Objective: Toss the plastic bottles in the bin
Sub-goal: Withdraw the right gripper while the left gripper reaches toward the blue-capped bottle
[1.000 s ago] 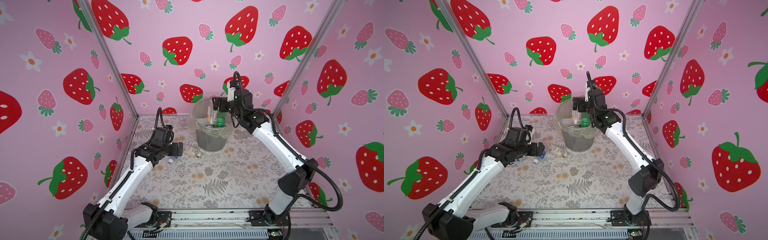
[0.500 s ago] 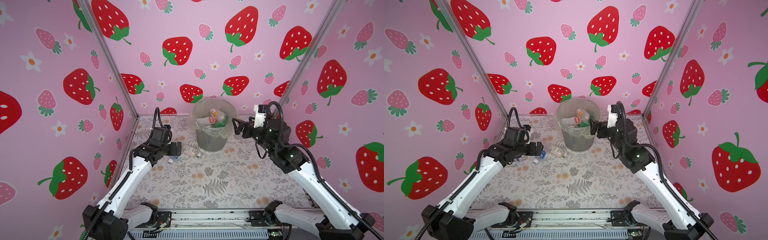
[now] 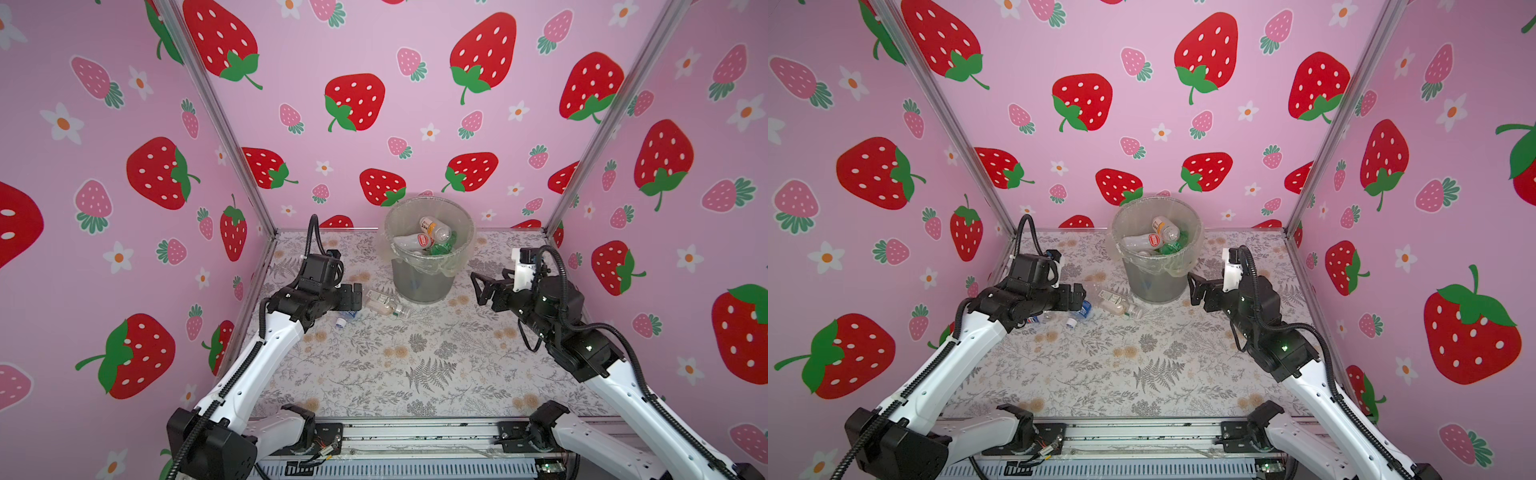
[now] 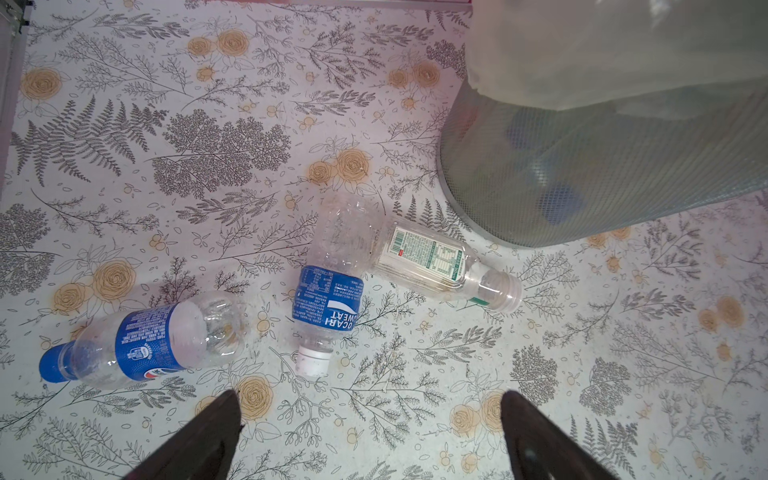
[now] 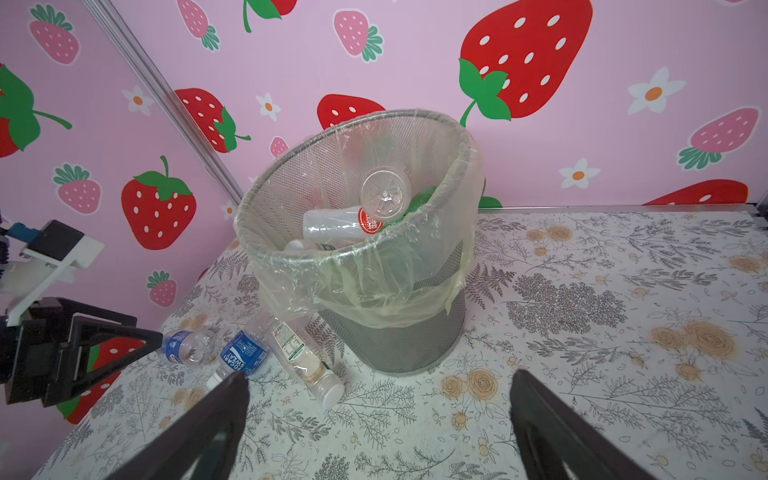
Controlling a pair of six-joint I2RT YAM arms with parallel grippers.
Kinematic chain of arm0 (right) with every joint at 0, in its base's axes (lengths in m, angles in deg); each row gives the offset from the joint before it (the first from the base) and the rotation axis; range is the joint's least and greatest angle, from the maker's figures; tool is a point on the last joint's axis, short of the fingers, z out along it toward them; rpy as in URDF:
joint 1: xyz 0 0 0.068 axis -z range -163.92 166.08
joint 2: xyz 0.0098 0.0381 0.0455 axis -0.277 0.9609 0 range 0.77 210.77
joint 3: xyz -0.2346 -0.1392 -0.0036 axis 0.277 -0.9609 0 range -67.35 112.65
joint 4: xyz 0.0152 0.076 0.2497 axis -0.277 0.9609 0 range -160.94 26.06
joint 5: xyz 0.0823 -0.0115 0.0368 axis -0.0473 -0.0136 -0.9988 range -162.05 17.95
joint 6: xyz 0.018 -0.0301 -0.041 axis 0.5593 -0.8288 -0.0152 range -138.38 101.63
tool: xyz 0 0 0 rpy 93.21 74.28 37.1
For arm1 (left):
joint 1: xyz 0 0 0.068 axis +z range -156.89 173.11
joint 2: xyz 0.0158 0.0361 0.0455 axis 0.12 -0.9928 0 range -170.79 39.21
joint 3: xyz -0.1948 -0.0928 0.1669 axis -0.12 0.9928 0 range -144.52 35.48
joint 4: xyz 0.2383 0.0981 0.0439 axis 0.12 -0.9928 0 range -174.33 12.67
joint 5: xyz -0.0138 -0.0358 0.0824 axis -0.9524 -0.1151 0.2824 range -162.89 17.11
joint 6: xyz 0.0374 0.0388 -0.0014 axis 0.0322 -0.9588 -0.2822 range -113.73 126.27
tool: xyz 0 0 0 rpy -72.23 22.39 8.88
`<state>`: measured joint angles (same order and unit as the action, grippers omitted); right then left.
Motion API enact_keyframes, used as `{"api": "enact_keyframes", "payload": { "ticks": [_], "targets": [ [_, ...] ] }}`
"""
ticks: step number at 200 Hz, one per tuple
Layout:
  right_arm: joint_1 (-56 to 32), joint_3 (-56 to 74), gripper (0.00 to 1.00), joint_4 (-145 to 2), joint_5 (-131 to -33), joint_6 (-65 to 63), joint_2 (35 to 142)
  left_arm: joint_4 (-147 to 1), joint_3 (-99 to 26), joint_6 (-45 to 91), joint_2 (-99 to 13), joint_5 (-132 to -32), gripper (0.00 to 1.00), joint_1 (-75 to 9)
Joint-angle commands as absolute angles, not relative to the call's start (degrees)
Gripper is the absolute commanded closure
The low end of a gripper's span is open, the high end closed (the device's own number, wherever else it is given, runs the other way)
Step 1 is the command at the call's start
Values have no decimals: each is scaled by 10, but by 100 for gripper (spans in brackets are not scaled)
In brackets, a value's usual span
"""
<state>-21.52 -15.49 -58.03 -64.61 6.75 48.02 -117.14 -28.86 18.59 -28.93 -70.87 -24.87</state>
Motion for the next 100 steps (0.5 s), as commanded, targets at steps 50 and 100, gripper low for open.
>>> {"api": "enact_keyframes", "payload": {
  "ticks": [50,100],
  "targets": [
    [-214,-228,1,-593,-674,92,442,-1170,-294,163,-296,-674,1,-242],
    [-214,-271,1,-591,-684,88,420,-1192,-311,168,-341,-646,1,-208]
  ]
}}
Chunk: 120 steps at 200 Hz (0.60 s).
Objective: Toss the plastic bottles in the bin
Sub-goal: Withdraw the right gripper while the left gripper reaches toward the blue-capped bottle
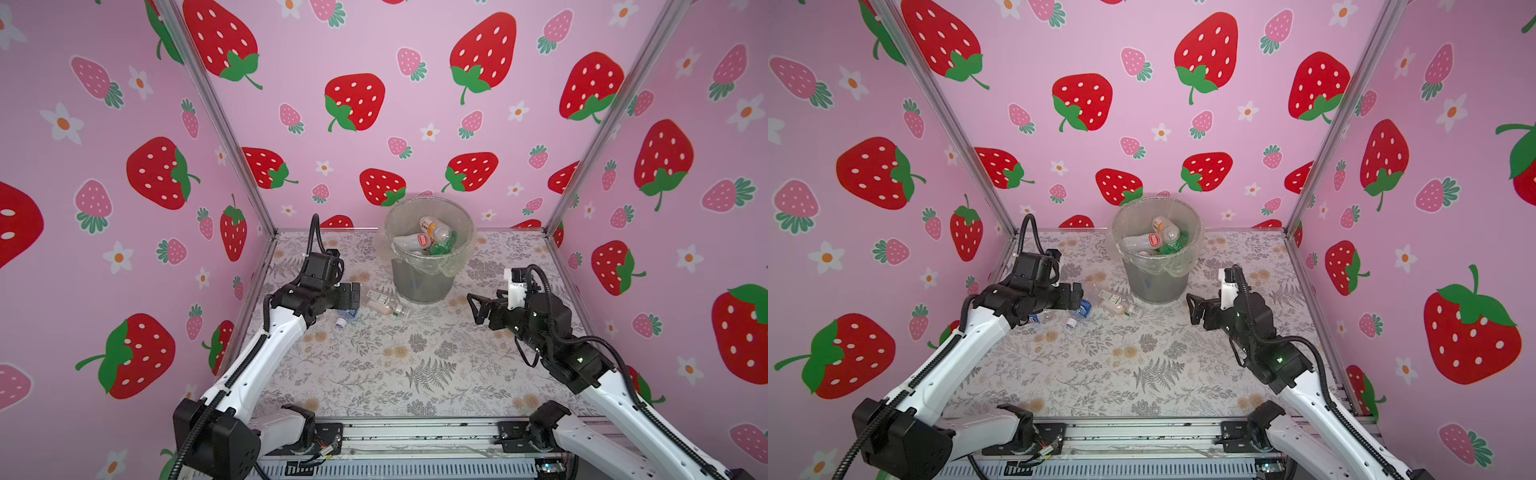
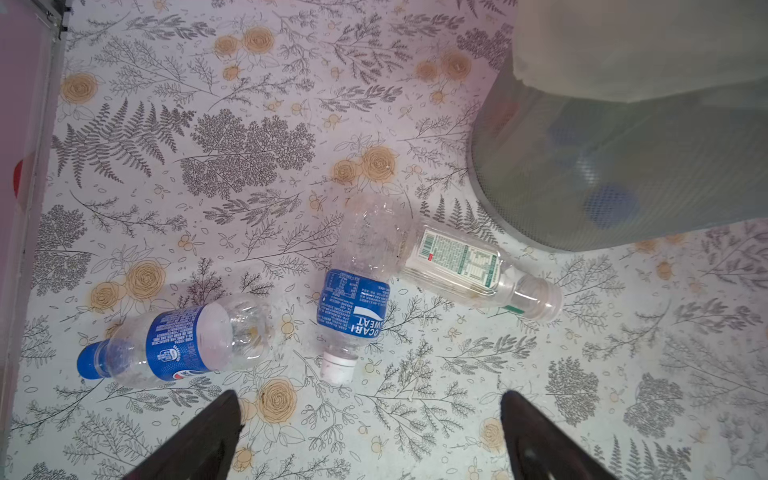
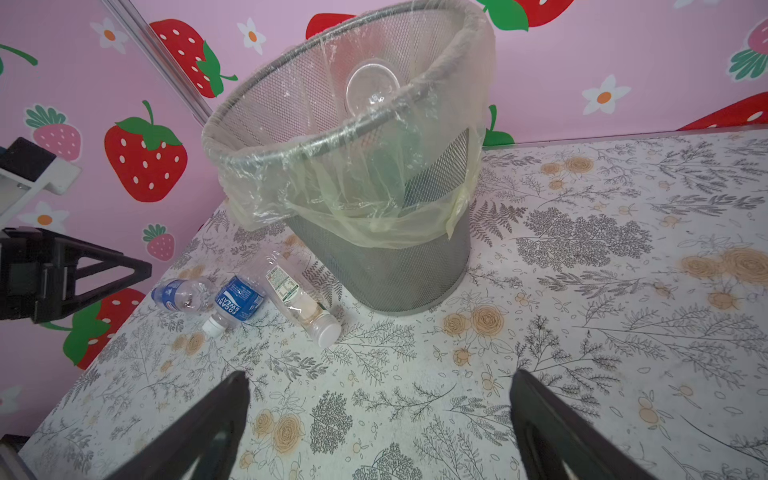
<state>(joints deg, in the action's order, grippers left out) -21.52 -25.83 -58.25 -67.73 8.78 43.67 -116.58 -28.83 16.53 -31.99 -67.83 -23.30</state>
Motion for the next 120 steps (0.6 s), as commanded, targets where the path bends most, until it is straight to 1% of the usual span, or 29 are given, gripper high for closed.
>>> {"api": "enact_keyframes", "payload": {
  "ticks": [1,32,73,89,105,120],
  "targets": [
    [-214,-271,1,-590,-684,87,419,-1193,-312,170,-342,-646,1,-206],
    [-214,-285,1,-586,-684,72,404,-1223,-322,265,-345,-638,1,-149],
    [-214,-290,1,-587,-686,59,405,-1227,-294,367,-322,-627,1,-99],
    [-214,-290,1,-583,-687,55,408,-1242,-293,410,-330,-620,1,-74],
    [-214,-290,1,-579,-691,54,411,-1273,-297,480,-349,-587,1,-50],
    [-214,-292,1,-577,-698,56,412,-1292,-304,509,-367,-597,1,-25]
  ]
}}
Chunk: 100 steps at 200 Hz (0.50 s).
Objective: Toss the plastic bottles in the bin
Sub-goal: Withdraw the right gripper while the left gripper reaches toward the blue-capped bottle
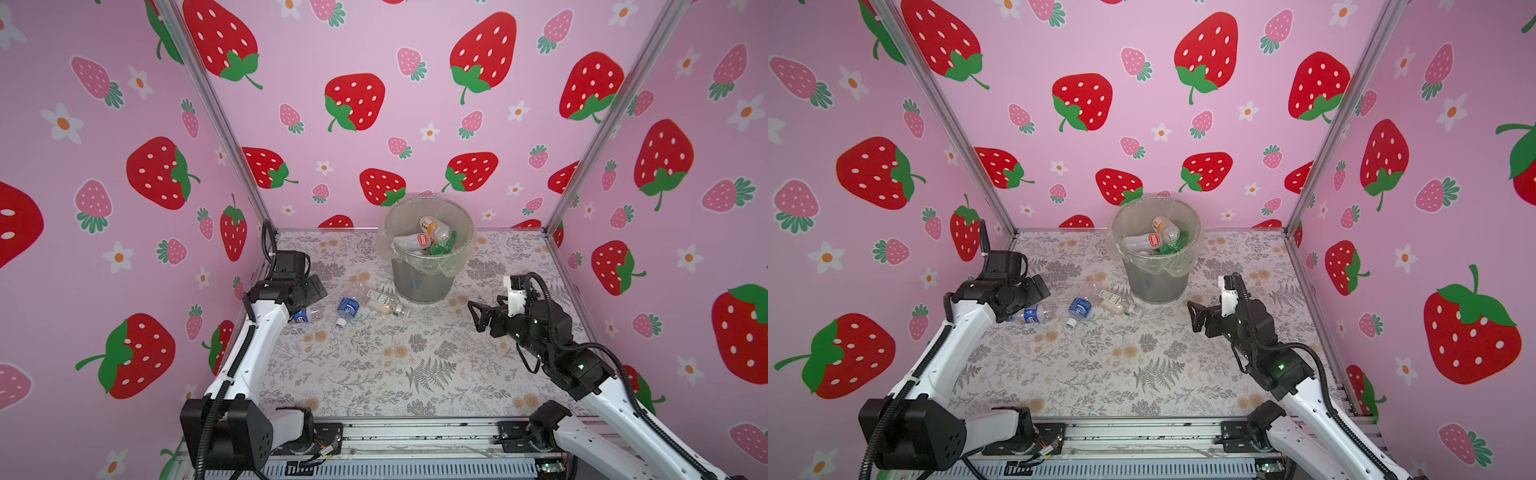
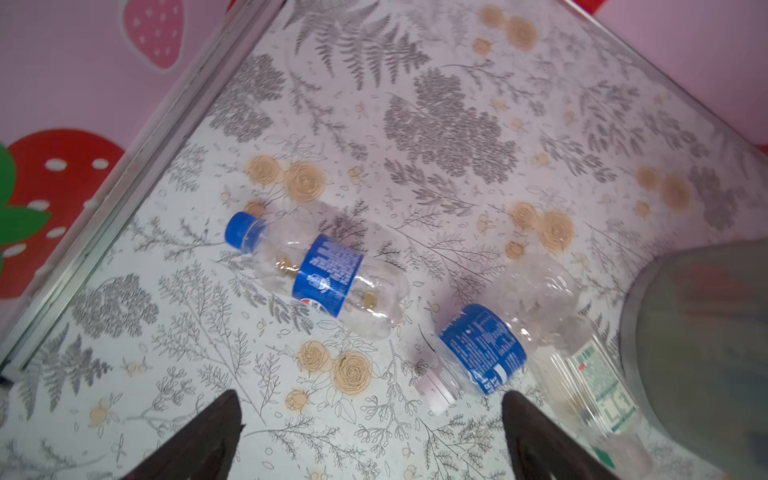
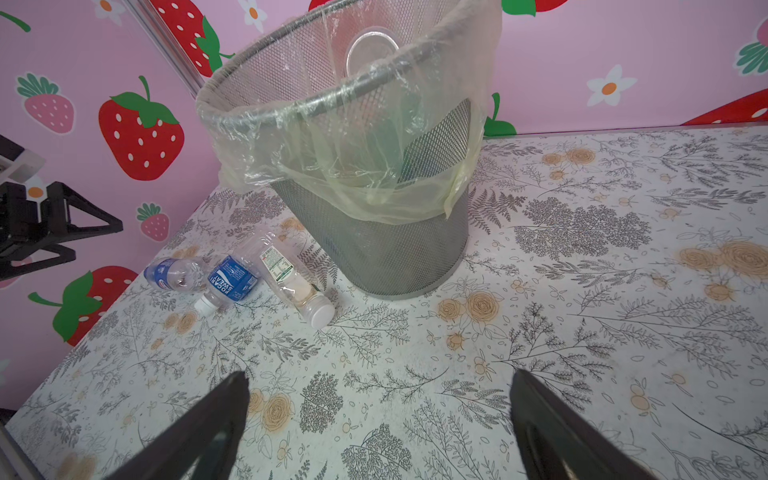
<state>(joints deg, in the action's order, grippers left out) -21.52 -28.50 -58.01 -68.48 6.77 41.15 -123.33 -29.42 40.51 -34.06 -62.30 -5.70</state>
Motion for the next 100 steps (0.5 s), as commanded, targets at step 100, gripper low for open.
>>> {"api": "enact_keyframes", "payload": {
  "ticks": [100],
  "targets": [
    [-213,-311,1,-566,-664,99,371,-1206,-258,630,-427,-643,1,44]
  ]
}}
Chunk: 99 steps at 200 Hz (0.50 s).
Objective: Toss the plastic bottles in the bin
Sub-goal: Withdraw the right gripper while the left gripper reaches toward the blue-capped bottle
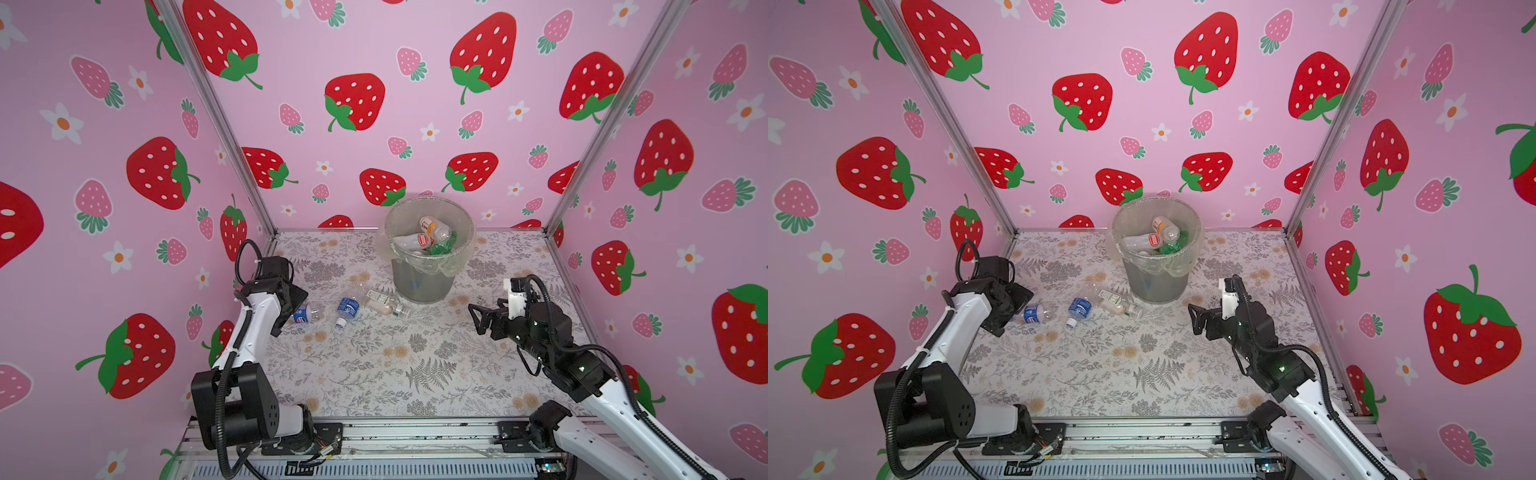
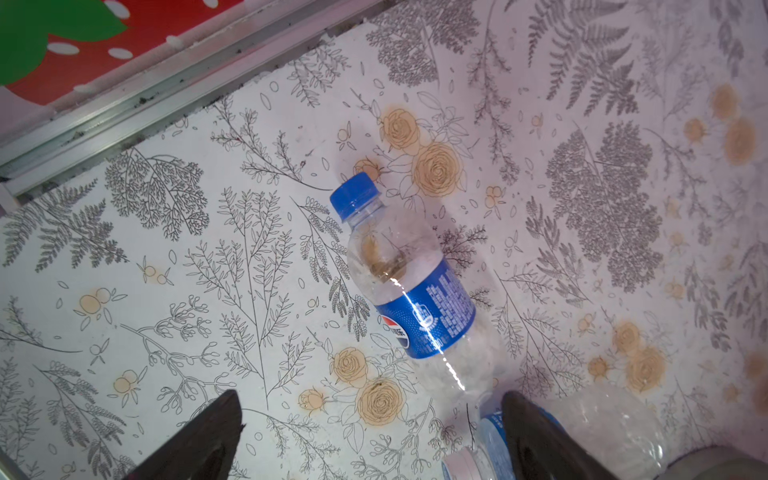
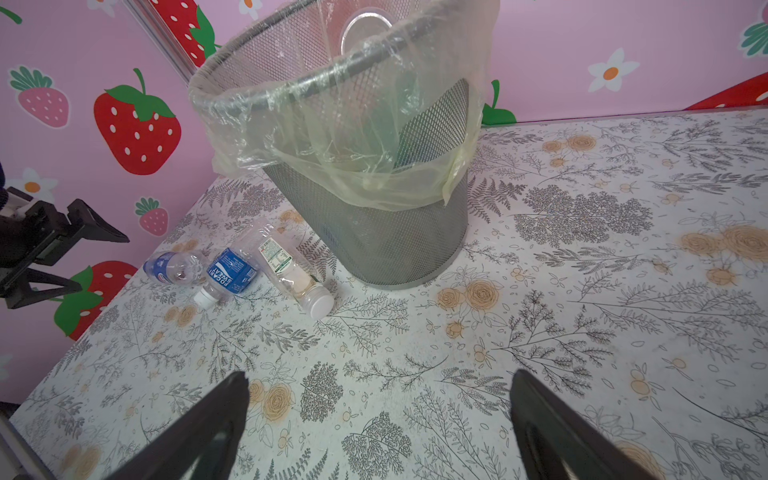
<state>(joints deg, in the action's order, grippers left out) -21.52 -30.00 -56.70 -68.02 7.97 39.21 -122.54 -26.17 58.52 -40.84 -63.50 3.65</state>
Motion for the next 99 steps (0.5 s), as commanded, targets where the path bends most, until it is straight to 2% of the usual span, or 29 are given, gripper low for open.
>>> {"api": "enact_keyframes", "payload": {
  "ticks": [1,99],
  "targets": [
    [-213,-311,1,-565,-664,99,370,-1205,-258,629,-428,-644,1,44],
    [-213,-311,0,-558,-661,125,365,-1190,-290,666,-529,-674,1,54]
  ]
}}
